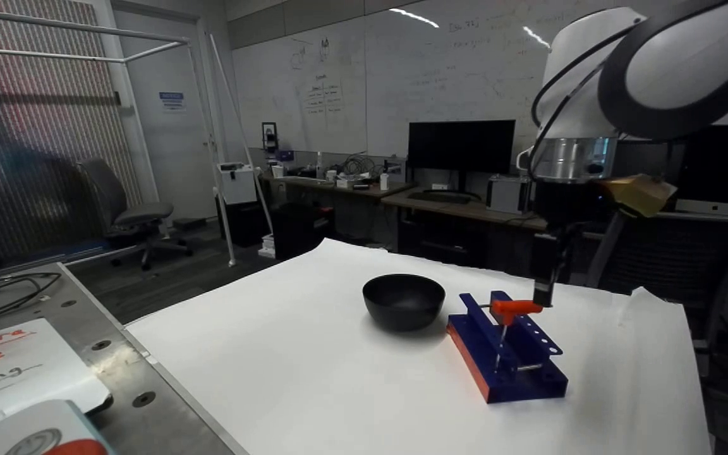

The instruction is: Put the red object in the bowl

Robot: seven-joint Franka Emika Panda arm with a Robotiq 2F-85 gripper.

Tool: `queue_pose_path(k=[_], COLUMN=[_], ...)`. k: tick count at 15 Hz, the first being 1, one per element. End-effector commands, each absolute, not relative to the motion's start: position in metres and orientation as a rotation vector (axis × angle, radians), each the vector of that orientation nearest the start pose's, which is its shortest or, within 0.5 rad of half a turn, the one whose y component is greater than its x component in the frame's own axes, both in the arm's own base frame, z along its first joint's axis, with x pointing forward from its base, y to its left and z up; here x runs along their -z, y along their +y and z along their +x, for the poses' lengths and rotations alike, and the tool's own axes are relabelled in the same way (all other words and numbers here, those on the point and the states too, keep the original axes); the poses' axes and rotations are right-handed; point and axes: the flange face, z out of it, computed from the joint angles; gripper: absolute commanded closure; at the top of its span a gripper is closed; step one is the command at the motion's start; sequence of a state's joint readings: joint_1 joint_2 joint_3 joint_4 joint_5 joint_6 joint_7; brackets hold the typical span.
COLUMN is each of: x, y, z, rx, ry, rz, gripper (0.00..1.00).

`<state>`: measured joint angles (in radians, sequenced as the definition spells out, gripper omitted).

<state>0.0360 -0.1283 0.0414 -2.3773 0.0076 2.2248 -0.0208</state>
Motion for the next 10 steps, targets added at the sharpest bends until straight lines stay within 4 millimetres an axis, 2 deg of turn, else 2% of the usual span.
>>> queue_pose_path(k=[1, 3, 4, 5, 10], x=[-0.353, -0.345, -0.342, -0.341, -0.343], y=[0.048, 0.051, 0.052, 0.053, 0.06], z=[0.518, 0.53, 0.535, 0.537, 0.539], rx=[-0.06, -0.075, -0.078, -0.08, -0.088], ry=[-0.391, -0.504, -0.542, -0.585, -0.71], rz=[-3.092, -3.051, -3.037, -3.033, -3.018], gripper=[0.0, 0.0, 0.25, 0.26, 0.66])
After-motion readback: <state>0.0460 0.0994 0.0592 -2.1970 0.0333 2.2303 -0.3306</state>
